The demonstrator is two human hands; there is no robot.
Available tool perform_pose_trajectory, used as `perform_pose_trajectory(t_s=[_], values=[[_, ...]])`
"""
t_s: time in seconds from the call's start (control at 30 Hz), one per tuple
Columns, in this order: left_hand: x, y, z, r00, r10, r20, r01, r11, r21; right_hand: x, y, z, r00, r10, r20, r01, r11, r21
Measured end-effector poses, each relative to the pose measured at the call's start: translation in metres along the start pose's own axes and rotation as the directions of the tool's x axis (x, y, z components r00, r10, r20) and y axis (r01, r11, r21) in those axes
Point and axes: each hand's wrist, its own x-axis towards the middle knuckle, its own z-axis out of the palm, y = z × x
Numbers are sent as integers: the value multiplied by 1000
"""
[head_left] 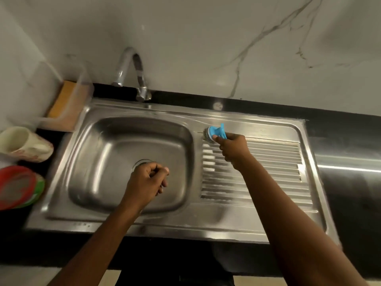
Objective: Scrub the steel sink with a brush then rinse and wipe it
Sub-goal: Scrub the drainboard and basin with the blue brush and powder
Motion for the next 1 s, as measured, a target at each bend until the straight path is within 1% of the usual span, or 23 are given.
perform_pose_trajectory(t_s=[0.03,0.1,0.2,0.27,0.33,0.4,0.5,0.57,0.63,0.7,0.9,1.0], values=[[-2,-4,-12,1000,-4,-26,4,1000,-4,-11,-6,10,997,7,70,-11,999,50],[-7,-13,-33,998,-20,-60,19,999,-30,-31,-15,29,985,-10,171,-5,996,85],[-18,-27,-69,991,-63,-118,53,994,-91,-58,-30,73,960,-54,273,36,997,70],[-24,-36,-89,984,-90,-154,71,989,-126,-77,-40,102,940,-98,326,91,995,38],[-30,-47,-110,975,-110,-193,83,986,-144,-97,-50,135,895,-154,419,168,986,4],[-37,-57,-130,970,-117,-215,84,984,-157,-116,-62,170,825,-201,528,243,970,-11],[-46,-72,-154,958,-134,-252,93,981,-170,-138,-77,224,735,-264,624,381,923,-57],[-52,-83,-170,944,-159,-289,111,978,-175,-147,-84,262,677,-323,662,512,852,-108],[-59,-92,-184,934,-174,-313,118,975,-190,-153,-87,297,599,-375,707,643,752,-146],[-65,-100,-197,923,-195,-330,124,967,-224,-158,-88,331,530,-389,754,733,658,-175],[-78,-124,-226,892,-284,-351,183,938,-293,-168,-79,411,365,-329,871,870,454,-193],[-81,-132,-235,881,-317,-351,209,927,-312,-165,-70,436,329,-277,903,919,314,-239]])
